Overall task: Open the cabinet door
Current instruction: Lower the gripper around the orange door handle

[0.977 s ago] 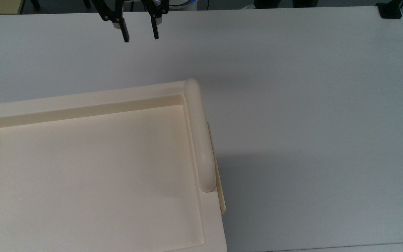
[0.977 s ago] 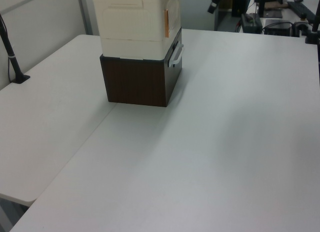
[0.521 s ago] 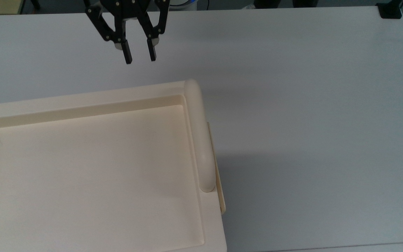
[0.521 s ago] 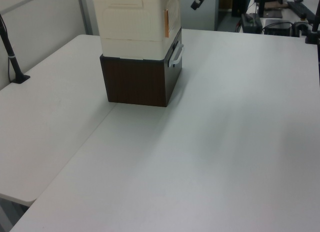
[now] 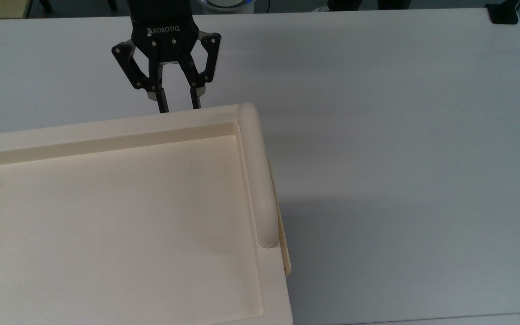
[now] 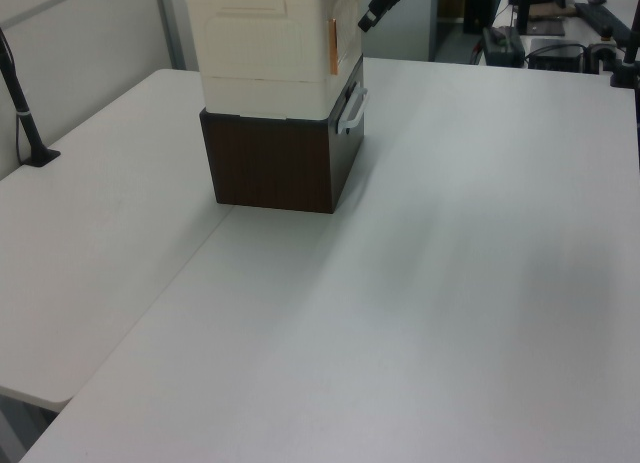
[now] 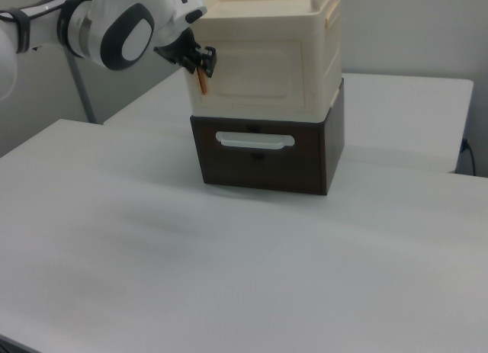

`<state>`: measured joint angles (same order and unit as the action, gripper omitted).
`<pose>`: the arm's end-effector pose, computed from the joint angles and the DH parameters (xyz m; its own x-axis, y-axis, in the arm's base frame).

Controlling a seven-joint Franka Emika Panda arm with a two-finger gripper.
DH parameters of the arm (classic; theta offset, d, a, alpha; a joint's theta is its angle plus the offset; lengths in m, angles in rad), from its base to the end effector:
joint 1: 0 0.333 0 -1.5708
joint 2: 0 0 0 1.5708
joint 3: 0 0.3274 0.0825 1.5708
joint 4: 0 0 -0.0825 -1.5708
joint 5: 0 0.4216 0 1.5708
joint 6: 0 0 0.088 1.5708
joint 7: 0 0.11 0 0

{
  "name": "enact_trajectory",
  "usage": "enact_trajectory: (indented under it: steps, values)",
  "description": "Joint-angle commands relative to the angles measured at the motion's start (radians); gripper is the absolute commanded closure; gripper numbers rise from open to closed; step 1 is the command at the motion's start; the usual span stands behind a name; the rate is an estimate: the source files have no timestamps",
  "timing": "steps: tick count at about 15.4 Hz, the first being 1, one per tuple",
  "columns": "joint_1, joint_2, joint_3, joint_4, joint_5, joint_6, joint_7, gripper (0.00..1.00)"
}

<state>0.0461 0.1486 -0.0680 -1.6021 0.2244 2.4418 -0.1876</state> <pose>0.6974 -0.0111 0.6219 0.7611 0.0050 0.6486 0.0830 -0.9925 -0.0897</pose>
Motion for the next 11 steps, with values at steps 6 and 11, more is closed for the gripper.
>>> enact_trajectory:
  steps: [6,11]
  values:
    - [0.035,0.052,0.033,0.004,0.02,0.187,-0.01,0.54]
    - [0.035,0.072,0.04,0.004,0.02,0.243,-0.004,0.54]
